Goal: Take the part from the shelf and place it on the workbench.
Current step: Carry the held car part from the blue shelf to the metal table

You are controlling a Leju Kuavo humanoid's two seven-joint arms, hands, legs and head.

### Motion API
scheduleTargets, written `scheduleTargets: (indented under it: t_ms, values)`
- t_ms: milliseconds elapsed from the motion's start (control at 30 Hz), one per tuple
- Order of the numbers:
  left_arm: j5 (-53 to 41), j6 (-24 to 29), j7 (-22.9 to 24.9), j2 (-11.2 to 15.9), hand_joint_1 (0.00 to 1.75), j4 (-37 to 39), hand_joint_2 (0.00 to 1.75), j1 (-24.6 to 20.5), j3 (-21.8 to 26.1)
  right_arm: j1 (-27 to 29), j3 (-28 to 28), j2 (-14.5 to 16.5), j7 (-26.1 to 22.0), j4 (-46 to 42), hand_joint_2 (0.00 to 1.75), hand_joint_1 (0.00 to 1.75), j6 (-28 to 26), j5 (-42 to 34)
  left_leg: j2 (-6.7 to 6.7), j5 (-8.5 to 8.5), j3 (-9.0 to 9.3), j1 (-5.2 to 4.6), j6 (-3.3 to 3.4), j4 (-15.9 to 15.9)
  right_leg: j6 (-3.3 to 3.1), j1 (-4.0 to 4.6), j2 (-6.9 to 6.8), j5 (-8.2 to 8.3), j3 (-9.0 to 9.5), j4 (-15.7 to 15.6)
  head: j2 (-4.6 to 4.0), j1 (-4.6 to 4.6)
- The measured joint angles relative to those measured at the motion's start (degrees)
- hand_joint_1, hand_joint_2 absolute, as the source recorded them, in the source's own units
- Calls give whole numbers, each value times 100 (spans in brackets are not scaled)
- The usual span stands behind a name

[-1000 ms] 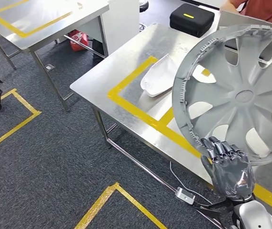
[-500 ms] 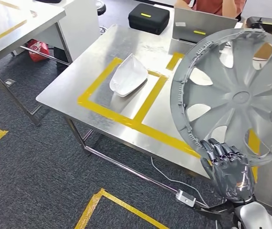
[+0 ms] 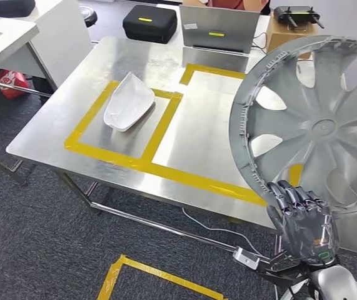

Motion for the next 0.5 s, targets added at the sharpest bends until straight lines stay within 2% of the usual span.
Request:
scheduleTargets:
  t_ms: [67,100,133,167,200,233,300,333,367,433,467,500]
  values:
    - [5,-1,-4,-7,0,-2,175,-20,1,-7,-2,2,0,-6,175,175,-1,1,-230,-358,-315,10,-39,708,-54,-4,107,-2,6,-4,-1,-31]
    - [9,-1,-9,-10,0,-3,175,-41,2,-9,-2,3,0,-6,175,175,-1,1,-276,-505,-496,9,-43,1098,-65,4,165,-4,8,-4,-1,-37]
    - [13,-1,-13,-10,0,-5,175,-62,3,-9,-2,4,0,-6,175,175,-1,1,-293,-565,-623,7,-38,1365,-71,13,231,-7,12,-3,-1,-37]
    - [14,-1,-15,-10,0,-6,175,-77,3,-7,-2,5,0,-6,175,175,-1,1,-301,-507,-663,6,-23,1432,-73,22,302,-7,20,-2,-1,-38]
    - [14,-1,-16,-13,0,-7,175,-84,3,-5,-2,7,0,-6,175,175,-1,1,-315,-344,-608,5,2,1279,-73,31,377,-7,30,-2,-1,-37]
    - [12,-2,-14,-16,0,-7,175,-79,2,-5,-2,7,0,-6,175,175,-1,1,-359,-103,-479,5,34,948,-72,36,454,-7,42,-1,-2,-38]
    - [9,-7,-10,-26,0,-6,175,-49,0,-7,-2,8,0,-6,175,175,-1,2,-600,260,-214,15,102,251,-55,42,594,1,35,8,-2,-33]
    - [8,-10,-8,-32,0,-5,175,-38,-1,-9,-3,9,0,-7,175,175,-2,3,-697,323,-132,16,126,17,-32,37,656,14,6,16,-2,-37]
    - [8,-13,-8,-37,0,-5,175,-32,-1,-7,-3,11,1,-7,175,175,-2,3,-754,312,-103,15,142,-84,-1,26,710,32,-31,20,-2,-36]
    - [5,-13,-8,-51,0,-7,175,-35,-1,5,-7,13,2,-8,175,175,-3,1,-666,303,-84,18,172,-183,69,7,795,64,-93,13,-1,-44]
    - [4,-11,-8,-57,0,-7,175,-36,-1,13,-9,15,2,-8,175,175,-3,-2,-610,324,-73,29,193,-217,101,12,736,41,-127,40,-2,-34]
    - [3,-10,-7,-62,0,-7,175,-34,-1,13,-11,16,-1,-9,175,175,-3,-2,-545,344,-60,42,219,-254,134,21,618,-38,-193,154,-2,-15]
